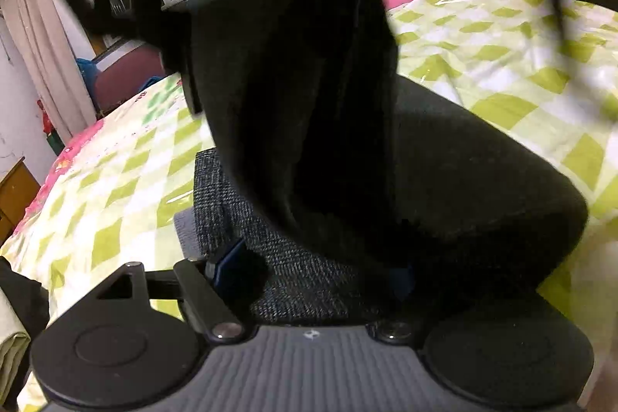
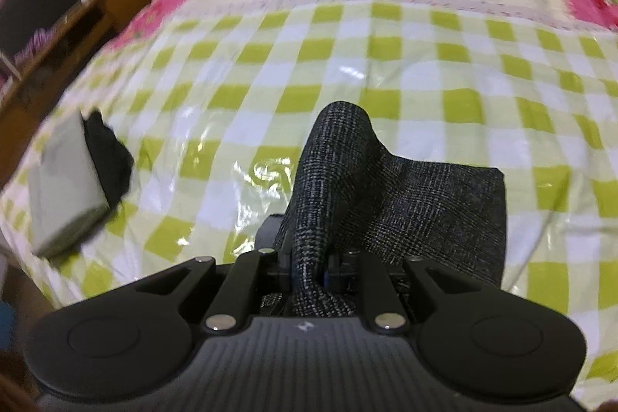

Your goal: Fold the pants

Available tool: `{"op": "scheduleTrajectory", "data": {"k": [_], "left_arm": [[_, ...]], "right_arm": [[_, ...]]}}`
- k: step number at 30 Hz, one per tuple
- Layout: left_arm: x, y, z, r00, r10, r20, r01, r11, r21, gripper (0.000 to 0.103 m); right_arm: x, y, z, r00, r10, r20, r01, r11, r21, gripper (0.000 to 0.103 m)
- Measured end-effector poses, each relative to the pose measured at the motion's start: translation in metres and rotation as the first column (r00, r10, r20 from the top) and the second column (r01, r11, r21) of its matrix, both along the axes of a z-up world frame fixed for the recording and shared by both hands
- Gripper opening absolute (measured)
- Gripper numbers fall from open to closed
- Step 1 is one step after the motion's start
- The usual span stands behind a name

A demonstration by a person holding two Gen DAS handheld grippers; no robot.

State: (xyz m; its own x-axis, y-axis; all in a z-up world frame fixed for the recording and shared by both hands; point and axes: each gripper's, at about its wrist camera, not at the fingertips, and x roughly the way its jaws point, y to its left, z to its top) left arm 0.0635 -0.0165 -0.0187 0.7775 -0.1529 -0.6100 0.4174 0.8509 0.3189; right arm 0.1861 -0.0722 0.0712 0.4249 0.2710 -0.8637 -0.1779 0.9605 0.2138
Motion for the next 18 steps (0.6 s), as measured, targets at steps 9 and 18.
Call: {"op": "scheduleTrajectory", "data": {"k": [9,18], "left_arm": [[-0.004,0.020,0.001,1.000,-0.025,0.016,0.025,0.999,-0.024,0.093],[-0.007,0.047,0.014,0.998,0.056,-0.037,-0.060,0.990,-0.128,0.094]], "right_arm": [[0.002,0.025,-0.024,0.996,0.053,-0.066,-0.047,0.995,0.086,0.036],[0.002,0.013,-0.003,0.999,0.044,0.031,-0.048,0.991,0.127,0.036]]}}
